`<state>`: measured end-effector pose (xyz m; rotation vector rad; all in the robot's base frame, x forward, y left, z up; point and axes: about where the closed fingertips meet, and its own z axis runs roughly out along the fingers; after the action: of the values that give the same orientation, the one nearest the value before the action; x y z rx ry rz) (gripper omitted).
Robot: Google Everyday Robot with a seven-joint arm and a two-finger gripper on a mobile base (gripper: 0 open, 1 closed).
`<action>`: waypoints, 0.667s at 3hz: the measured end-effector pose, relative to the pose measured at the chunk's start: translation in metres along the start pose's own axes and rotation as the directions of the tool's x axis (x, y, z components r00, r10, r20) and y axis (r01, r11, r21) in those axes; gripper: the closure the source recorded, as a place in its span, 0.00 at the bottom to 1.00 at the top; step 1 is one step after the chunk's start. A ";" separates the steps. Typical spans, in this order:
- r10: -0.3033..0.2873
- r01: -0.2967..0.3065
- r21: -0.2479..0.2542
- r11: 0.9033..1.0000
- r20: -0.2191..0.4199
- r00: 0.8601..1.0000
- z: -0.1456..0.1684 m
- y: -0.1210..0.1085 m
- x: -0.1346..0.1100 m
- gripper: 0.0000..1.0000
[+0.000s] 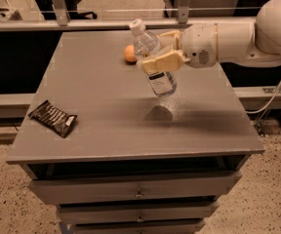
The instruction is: Place blue plastic bottle upright
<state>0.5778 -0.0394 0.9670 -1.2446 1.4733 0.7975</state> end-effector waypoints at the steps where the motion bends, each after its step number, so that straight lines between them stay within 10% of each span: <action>1: 0.075 -0.076 0.002 0.997 0.109 0.991 -0.007 -0.002 0.007 1.00; 2: 0.146 -0.148 -0.002 0.989 0.190 0.971 -0.013 -0.003 0.021 1.00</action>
Offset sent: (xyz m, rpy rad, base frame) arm 0.0018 -0.0387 -0.0308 0.3435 0.1388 -0.0620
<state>0.5777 -0.0582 0.9507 -1.0283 1.4231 0.9769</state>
